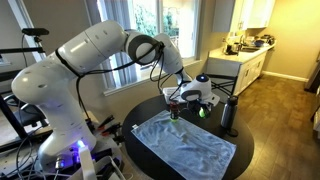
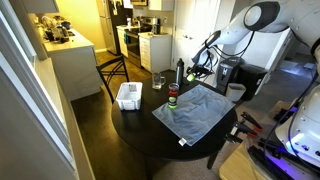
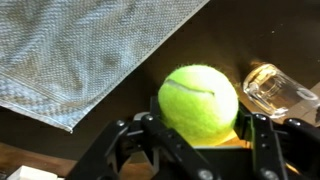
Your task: Put the tennis ball into the tennis ball canister
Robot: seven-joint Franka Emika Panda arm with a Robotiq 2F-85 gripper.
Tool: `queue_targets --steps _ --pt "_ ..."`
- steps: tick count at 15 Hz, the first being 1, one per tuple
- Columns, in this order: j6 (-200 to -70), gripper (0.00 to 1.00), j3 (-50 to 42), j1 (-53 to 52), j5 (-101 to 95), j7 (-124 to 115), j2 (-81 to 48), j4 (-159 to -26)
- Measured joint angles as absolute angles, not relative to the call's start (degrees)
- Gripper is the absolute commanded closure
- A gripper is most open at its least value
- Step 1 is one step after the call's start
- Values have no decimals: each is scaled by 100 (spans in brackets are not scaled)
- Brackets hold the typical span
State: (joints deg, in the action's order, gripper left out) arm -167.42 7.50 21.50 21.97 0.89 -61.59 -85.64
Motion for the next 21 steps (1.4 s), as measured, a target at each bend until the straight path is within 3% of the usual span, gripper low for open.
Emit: queue_targets --steps 15,21 --pt "-16939 58 2582 2631 2186 1432 -4988 -10124" --pt "-16907 58 2839 2795 2186 1653 -4817 -10614"
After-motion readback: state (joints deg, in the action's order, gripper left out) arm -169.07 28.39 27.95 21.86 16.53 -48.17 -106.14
